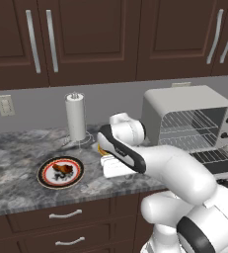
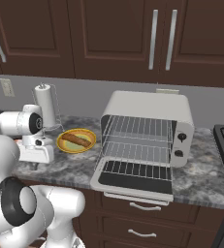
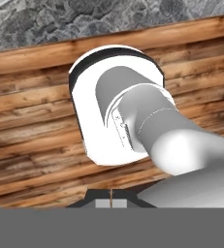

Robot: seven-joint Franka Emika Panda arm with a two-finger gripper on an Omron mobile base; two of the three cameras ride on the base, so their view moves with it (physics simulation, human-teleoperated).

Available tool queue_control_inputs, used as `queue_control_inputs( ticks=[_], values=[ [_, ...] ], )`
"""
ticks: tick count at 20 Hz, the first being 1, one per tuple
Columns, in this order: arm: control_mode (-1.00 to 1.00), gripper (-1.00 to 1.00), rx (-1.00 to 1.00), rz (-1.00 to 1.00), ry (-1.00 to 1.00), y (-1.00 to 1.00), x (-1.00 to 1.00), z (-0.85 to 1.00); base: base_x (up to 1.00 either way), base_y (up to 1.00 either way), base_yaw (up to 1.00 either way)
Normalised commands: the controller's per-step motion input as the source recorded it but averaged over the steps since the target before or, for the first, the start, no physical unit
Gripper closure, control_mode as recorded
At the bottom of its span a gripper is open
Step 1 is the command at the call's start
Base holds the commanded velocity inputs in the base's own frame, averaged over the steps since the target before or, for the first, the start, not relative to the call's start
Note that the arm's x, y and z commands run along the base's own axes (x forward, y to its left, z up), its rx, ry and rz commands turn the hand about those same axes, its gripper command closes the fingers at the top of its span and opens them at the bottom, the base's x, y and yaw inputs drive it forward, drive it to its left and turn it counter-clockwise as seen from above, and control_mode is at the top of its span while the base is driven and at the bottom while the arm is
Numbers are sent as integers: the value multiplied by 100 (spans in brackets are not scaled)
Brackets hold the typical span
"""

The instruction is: Open the toaster oven door. Place the baguette on the bottom rack in the toaster oven and place the chicken drumstick on the top rack.

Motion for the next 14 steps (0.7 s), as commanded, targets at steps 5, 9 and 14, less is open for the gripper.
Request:
queue_control_inputs(
  ticks=[5, 9, 14],
  values=[
    [-100, 100, -1, 0, 7, 13, 0, 0, 0, 0, 0],
    [-100, 100, -3, -1, 8, 20, 1, -5, 0, 0, 0],
    [-100, 100, 0, -5, 4, 21, 19, -12, 0, 0, 0]
  ],
)
